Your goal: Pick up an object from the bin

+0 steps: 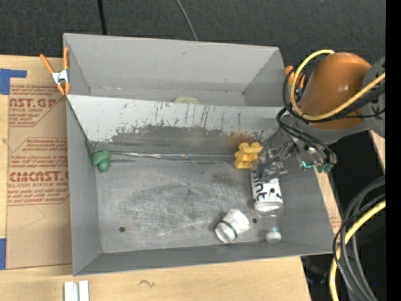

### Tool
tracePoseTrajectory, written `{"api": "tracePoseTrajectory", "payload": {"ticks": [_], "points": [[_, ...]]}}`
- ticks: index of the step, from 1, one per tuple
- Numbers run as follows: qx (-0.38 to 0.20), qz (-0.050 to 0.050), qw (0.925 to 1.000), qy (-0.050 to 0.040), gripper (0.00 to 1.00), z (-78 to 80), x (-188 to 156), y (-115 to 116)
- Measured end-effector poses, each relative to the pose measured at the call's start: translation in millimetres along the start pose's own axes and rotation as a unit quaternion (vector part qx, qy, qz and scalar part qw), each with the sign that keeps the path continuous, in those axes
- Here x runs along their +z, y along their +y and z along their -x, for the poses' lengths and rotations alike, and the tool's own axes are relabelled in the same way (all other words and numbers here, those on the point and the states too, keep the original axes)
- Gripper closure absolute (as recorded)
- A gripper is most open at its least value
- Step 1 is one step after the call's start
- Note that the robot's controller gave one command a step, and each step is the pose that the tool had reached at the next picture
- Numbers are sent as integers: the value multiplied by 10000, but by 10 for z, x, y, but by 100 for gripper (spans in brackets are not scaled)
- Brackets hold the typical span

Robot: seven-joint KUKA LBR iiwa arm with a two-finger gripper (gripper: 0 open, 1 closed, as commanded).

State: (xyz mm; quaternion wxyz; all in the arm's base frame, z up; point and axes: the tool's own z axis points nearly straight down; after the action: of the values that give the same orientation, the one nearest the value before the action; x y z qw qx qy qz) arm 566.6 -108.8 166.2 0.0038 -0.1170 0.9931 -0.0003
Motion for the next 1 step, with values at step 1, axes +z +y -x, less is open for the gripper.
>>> {"api": "tracePoseTrajectory", "payload": {"ticks": [1], "points": [[-412, -3, 9991, 5, 0, -262, 561, 350]]}}
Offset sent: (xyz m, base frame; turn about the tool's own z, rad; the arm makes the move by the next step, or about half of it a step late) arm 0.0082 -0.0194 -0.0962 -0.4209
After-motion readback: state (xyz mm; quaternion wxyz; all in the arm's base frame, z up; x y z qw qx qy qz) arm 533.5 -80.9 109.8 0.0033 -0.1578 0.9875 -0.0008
